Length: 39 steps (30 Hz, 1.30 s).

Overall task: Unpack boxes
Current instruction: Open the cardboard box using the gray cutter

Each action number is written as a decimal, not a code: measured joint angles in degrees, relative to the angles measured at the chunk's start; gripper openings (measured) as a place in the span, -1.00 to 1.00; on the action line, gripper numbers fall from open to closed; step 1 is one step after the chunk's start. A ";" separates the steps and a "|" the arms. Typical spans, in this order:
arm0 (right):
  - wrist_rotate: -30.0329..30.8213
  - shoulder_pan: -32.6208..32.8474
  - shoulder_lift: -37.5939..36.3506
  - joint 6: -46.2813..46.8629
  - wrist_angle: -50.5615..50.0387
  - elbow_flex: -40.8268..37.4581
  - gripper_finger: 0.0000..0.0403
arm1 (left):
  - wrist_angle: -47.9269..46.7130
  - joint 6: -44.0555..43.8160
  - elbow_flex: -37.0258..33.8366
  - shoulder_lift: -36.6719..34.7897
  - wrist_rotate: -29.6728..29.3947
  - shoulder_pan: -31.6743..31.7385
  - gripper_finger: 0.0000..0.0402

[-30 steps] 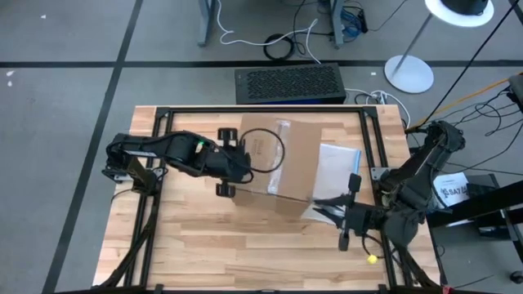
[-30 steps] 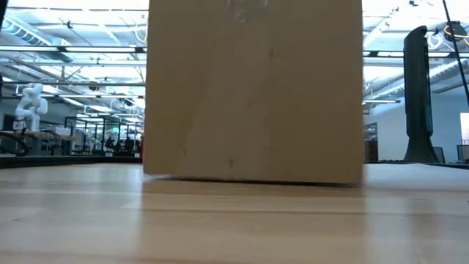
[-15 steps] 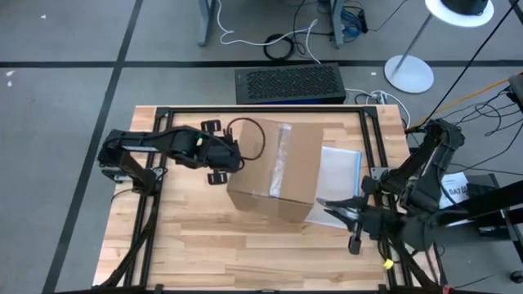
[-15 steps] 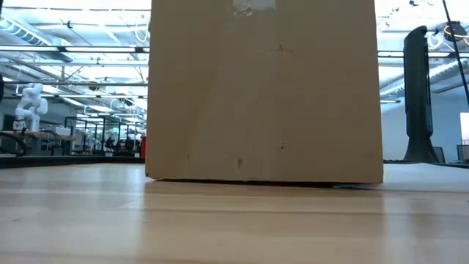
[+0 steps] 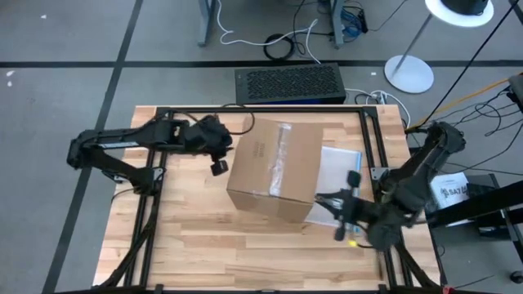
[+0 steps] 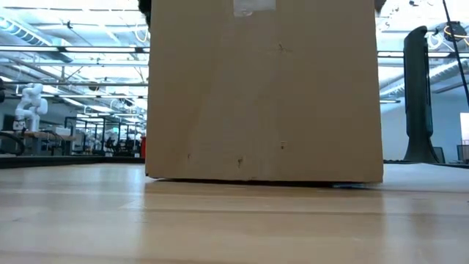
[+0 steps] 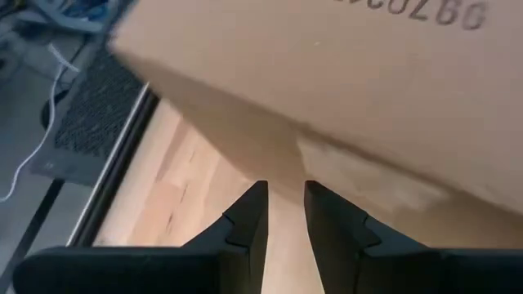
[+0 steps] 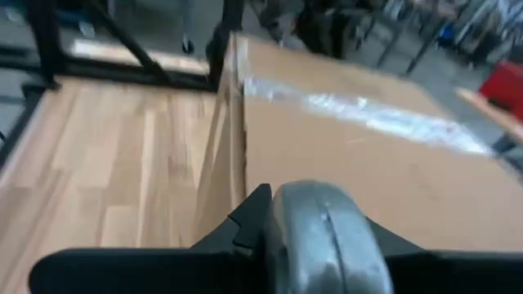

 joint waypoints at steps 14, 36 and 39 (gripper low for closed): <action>-30.45 -16.99 15.78 -31.05 50.30 0.02 -0.69 | -13.99 13.17 12.28 4.45 -11.27 6.27 -0.56; 1.77 -9.23 -2.12 -11.89 9.71 0.04 -0.69 | -8.37 4.38 21.44 11.86 3.87 -8.09 -0.56; 1.76 -13.08 -4.13 -4.95 1.58 0.07 -0.69 | -8.13 5.60 21.44 14.98 1.99 -10.58 -0.56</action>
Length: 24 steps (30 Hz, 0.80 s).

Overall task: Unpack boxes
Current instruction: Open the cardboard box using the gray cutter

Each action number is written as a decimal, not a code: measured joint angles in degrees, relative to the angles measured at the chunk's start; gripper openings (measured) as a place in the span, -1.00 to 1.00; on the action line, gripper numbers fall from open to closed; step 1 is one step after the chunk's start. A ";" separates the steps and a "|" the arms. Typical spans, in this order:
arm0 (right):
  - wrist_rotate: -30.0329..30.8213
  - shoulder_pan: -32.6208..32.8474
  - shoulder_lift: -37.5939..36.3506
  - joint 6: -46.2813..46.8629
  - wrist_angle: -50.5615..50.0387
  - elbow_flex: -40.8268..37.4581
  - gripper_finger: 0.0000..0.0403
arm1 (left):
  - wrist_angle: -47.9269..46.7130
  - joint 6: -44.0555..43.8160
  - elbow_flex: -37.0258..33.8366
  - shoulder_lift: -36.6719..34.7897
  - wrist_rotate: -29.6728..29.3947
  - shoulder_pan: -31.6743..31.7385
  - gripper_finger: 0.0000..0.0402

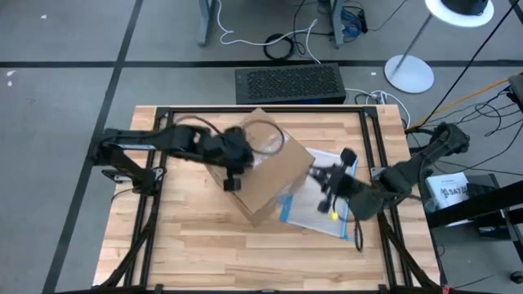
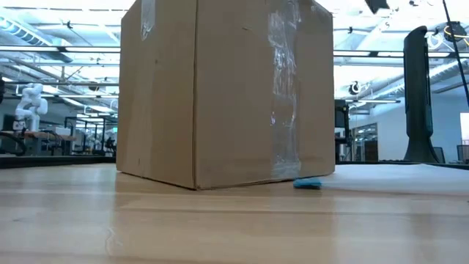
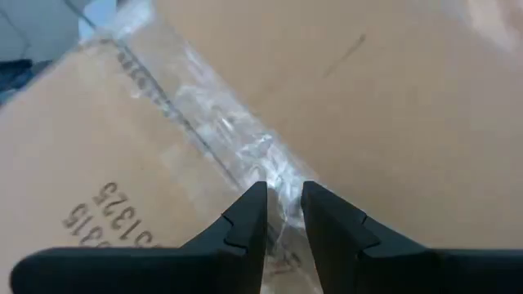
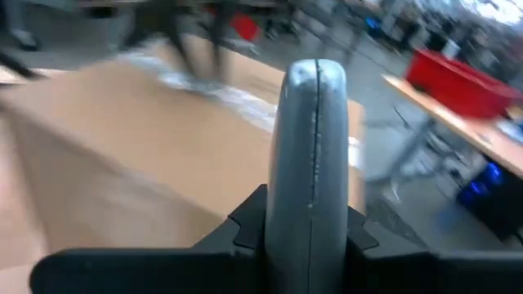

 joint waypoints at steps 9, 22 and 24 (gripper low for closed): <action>-4.66 -13.23 -1.71 14.18 -18.24 0.00 -0.69 | -3.51 -0.77 2.53 0.60 -16.67 -4.23 -0.56; -20.81 -23.16 0.42 5.77 -12.75 -0.02 -0.69 | -23.87 -16.06 3.57 -1.98 -29.32 0.63 -0.56; -23.44 -22.49 1.38 5.75 -11.54 -0.01 -0.69 | -23.77 -16.09 1.48 -1.83 -27.57 2.12 -0.56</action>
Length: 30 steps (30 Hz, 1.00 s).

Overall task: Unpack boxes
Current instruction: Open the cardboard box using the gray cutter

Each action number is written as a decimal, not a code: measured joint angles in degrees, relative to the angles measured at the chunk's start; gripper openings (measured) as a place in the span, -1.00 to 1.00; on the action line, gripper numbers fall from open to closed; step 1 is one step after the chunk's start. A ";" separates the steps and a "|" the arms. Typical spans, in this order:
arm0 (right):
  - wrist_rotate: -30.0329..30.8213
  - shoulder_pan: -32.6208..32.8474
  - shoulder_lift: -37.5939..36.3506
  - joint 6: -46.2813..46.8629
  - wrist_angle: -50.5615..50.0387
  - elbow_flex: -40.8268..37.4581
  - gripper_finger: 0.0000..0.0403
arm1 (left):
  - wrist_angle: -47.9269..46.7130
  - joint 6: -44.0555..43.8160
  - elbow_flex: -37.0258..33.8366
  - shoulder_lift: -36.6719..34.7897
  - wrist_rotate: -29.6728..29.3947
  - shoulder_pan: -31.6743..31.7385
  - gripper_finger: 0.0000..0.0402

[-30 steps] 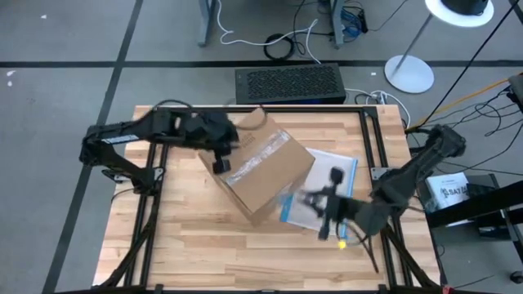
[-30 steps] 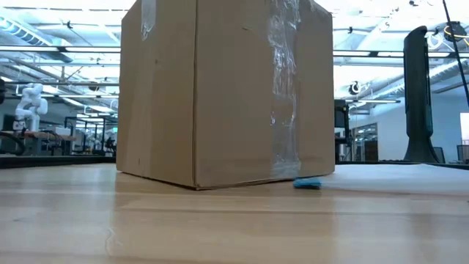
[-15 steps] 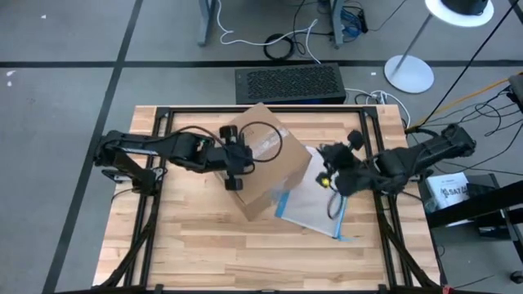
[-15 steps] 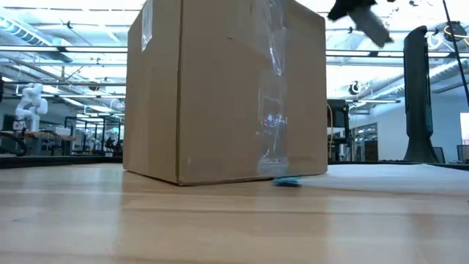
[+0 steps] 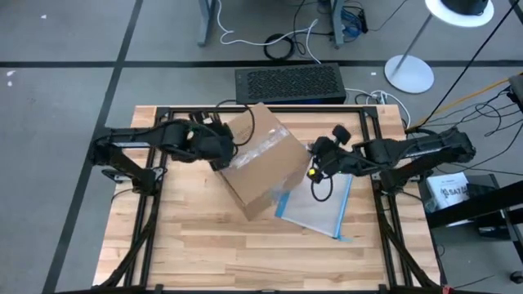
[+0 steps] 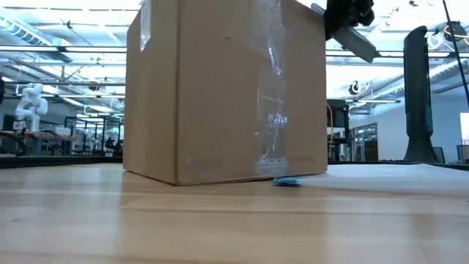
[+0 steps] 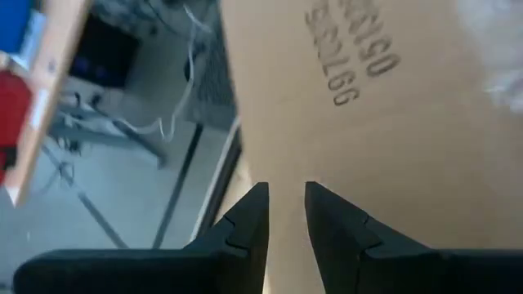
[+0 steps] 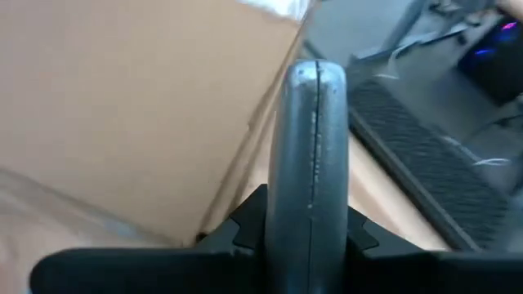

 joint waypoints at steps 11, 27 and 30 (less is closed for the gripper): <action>-4.26 10.38 3.45 0.36 9.75 -0.01 -0.69 | 0.60 3.26 -4.69 -0.25 0.09 3.56 -0.56; -5.37 16.43 5.77 0.09 17.04 0.95 -0.69 | -2.75 7.40 1.12 -0.14 2.16 2.55 -0.56; 1.67 18.42 5.15 -0.08 11.84 4.56 -0.69 | -1.56 7.31 1.17 -1.32 7.47 0.31 -0.56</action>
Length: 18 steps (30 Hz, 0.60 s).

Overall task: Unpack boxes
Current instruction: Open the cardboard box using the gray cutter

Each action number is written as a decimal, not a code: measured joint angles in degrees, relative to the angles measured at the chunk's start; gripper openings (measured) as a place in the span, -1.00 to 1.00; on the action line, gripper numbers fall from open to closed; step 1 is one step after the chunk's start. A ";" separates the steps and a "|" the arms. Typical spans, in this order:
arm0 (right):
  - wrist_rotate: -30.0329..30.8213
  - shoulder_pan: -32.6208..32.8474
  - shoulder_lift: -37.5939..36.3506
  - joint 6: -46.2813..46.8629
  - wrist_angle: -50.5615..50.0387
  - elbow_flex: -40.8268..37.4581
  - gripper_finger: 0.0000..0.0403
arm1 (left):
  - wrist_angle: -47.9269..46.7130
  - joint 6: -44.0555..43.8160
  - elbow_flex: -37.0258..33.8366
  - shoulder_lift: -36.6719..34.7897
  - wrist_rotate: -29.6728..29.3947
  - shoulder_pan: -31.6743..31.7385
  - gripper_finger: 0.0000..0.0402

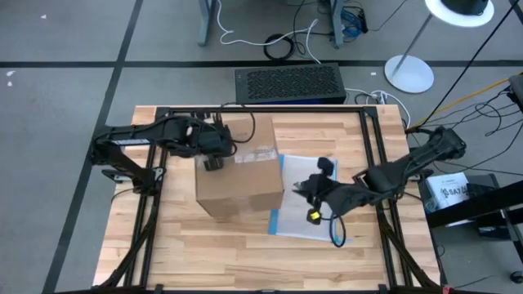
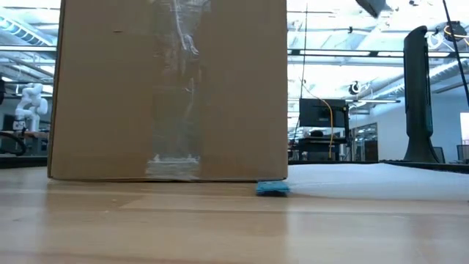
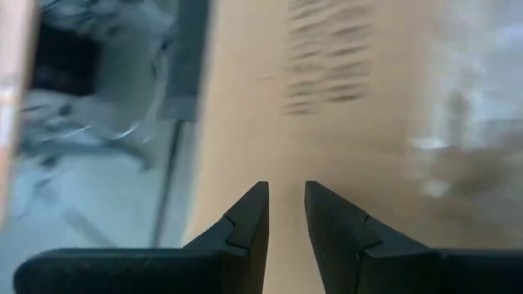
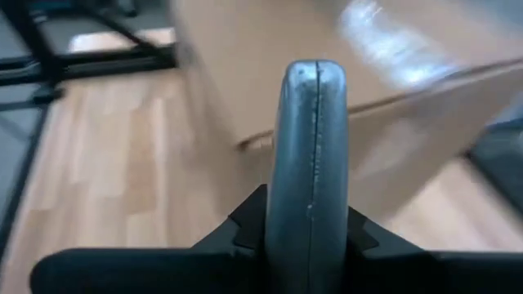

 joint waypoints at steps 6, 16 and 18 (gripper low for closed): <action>10.58 -0.50 -0.14 -15.90 6.19 7.58 -0.69 | 6.00 0.06 0.04 -3.38 11.10 -5.30 -0.56; -14.14 -17.71 -0.14 -32.74 44.71 0.43 -0.69 | 8.63 -6.28 -3.29 -9.65 15.21 -10.71 -0.56; -20.51 -21.46 -0.13 -32.61 54.34 -3.48 -0.69 | 9.77 -8.20 -5.76 -11.64 15.03 -12.06 -0.56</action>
